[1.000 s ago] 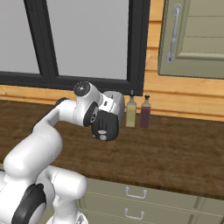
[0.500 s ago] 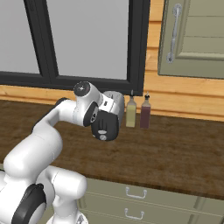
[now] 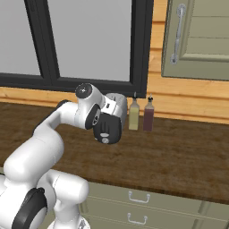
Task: Start the toaster. Once the lever pops up, take the bread to the plate on the dining counter.
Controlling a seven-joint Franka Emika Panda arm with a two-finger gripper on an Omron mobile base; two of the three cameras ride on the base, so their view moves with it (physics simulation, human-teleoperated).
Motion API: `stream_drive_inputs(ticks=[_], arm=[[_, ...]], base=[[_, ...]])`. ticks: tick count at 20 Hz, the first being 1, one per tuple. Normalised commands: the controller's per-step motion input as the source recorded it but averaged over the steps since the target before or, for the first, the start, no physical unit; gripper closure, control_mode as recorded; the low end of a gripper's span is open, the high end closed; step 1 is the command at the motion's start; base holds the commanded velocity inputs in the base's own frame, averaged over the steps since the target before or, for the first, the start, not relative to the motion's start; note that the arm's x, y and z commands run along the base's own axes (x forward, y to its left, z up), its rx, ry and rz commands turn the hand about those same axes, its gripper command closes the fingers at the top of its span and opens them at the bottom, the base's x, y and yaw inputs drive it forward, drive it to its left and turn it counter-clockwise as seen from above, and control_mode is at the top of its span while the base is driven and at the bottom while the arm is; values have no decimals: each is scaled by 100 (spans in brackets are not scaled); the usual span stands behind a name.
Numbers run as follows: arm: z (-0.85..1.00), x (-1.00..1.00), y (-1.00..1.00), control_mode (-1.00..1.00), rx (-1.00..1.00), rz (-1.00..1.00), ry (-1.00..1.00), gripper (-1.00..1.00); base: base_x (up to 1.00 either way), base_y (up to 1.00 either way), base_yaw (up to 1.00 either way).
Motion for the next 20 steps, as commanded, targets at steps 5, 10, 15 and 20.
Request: stream_drive_inputs(ticks=[5, 10, 15, 20], arm=[[0, 0, 0, -100, 0, 0, 0, -100], [0, 0, 0, -100, 0, 0, 0, -100], [0, 0, 0, -100, 0, 0, 0, -100], [0, 0, 0, -100, 0, 0, 0, -100]], base=[[0, 0, 0], [0, 0, 0], [0, 0, 0], [0, 0, 0]])
